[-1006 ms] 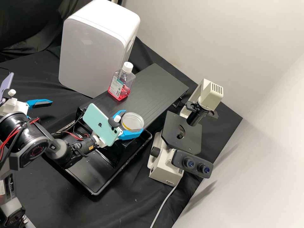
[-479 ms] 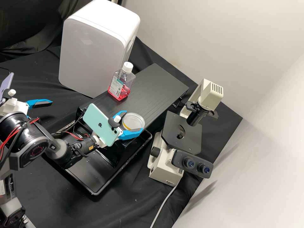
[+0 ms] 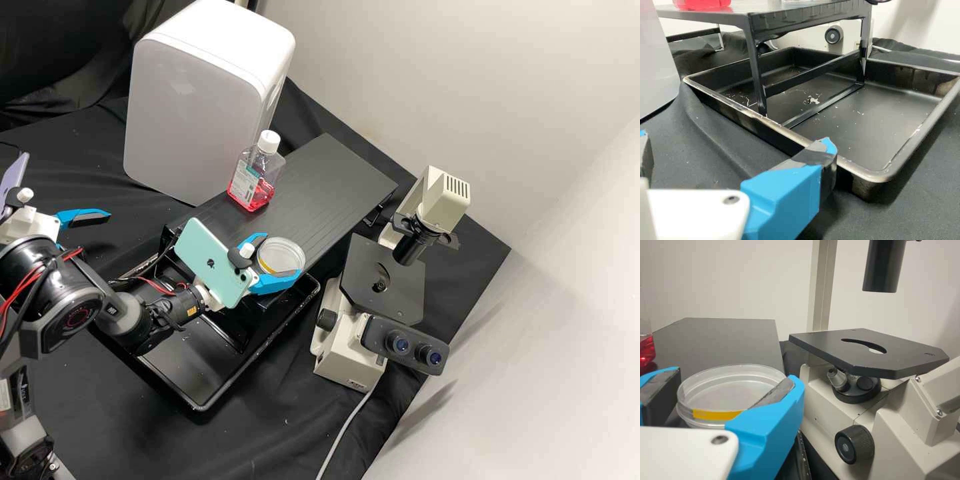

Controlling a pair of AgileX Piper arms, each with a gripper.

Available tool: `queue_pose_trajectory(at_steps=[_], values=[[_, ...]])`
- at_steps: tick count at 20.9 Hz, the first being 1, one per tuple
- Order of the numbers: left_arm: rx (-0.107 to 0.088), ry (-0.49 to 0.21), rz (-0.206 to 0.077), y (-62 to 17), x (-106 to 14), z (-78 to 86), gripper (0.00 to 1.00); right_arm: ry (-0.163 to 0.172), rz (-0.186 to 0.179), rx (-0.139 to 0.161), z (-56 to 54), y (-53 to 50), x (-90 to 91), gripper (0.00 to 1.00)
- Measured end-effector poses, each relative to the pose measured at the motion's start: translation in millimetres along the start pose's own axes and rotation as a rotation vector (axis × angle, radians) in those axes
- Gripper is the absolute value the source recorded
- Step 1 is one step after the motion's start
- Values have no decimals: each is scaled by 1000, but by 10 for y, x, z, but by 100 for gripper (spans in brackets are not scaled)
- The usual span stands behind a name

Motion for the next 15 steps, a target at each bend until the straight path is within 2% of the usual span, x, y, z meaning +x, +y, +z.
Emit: queue_pose_trajectory(at_steps=[12,15], values=[[0,1,0,0,0,-1,100,1,1,0,-5,9,-33,0],[-1,-1,10,21,23,4,100,4,4,0,-17,26,-72,0]])
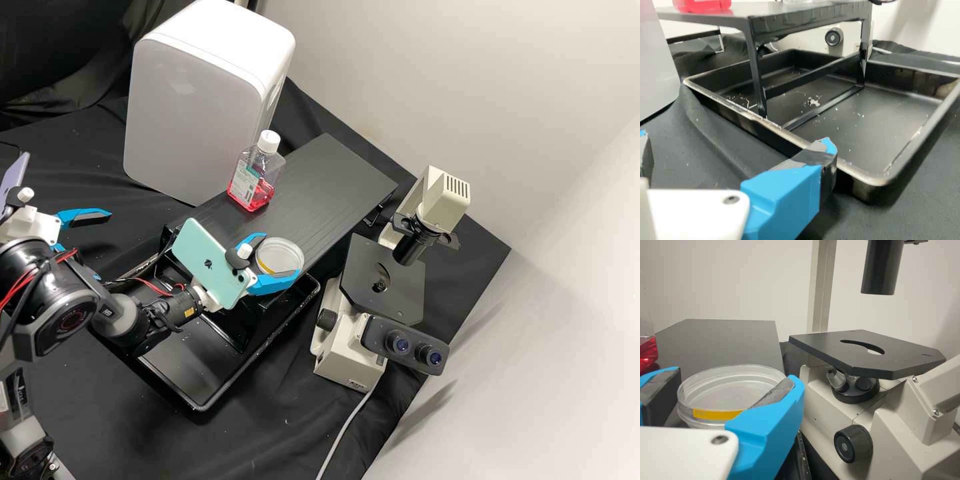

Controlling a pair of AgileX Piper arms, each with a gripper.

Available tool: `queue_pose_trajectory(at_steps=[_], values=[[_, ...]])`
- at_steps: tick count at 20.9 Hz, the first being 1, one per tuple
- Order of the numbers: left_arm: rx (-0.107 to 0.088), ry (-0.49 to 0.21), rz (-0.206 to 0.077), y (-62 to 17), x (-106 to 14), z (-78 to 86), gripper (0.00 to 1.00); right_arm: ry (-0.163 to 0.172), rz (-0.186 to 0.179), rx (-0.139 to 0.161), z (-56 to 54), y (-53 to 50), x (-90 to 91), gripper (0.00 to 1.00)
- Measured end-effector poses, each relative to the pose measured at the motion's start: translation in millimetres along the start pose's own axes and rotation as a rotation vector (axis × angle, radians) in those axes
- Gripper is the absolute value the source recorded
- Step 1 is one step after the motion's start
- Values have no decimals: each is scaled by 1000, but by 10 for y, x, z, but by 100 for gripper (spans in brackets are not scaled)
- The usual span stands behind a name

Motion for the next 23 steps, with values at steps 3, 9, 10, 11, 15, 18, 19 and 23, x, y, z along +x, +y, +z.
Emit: queue_pose_trajectory(at_steps=[3,9,10,11,15,18,19,23], values=[[0,0,0,0,0,0,100,5,6,1,-17,21,-32,0],[0,0,0,0,0,0,100,10,10,1,-31,38,-60,0],[0,0,0,0,0,0,100,9,9,1,-28,36,-64,0],[0,0,0,0,0,0,100,9,9,1,-28,36,-64,0],[0,0,0,0,0,0,100,16,2,1,-46,18,-65,0],[0,0,0,0,0,0,100,16,2,1,-46,18,-65,0],[0,0,0,0,0,0,100,16,2,1,-46,18,-65,0],[0,0,0,0,0,0,100,23,-6,2,-65,-4,-69,0]])
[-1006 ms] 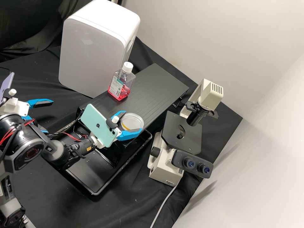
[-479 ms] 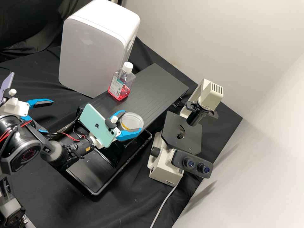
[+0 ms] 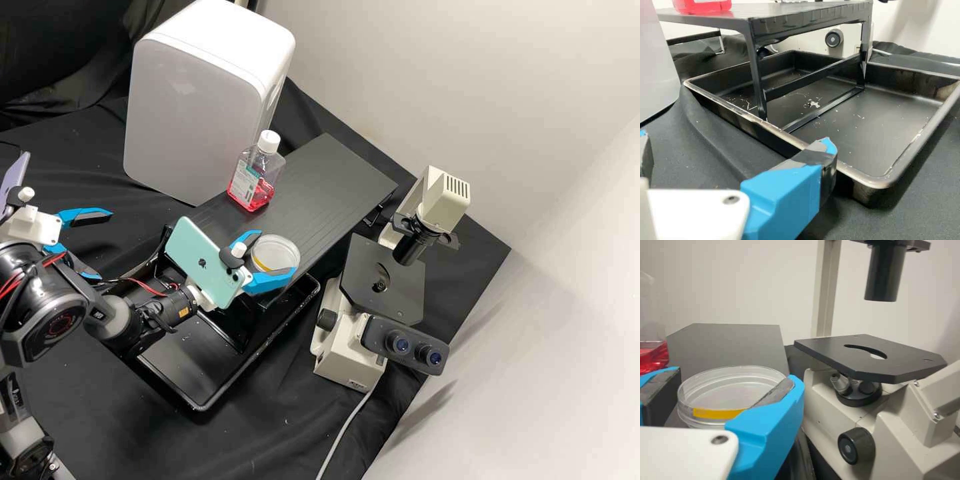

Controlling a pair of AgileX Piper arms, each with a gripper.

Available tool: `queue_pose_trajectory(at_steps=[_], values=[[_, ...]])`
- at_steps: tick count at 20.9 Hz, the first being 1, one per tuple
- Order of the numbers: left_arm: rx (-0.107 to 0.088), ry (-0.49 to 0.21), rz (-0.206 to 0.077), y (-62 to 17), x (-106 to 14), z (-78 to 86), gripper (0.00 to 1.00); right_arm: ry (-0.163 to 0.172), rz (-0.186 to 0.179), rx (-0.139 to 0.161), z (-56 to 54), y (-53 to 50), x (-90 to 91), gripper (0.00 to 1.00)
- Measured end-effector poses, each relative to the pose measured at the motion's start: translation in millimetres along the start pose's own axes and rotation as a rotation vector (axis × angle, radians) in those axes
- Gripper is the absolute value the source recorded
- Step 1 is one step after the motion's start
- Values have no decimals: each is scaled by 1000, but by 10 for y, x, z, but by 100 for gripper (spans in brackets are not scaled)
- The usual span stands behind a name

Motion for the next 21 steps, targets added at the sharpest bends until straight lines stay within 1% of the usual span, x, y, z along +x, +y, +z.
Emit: queue_pose_trajectory(at_steps=[2,12,17,21], values=[[0,0,0,0,0,0,100,5,-9,0,-15,-23,-7,0],[-1,1,0,0,0,-1,100,8,-15,0,-23,-37,-12,0],[-8,20,4,4,0,-18,100,8,-15,0,-23,-37,-12,0],[-8,20,4,4,0,-18,100,13,-19,0,-35,-48,-13,0]])
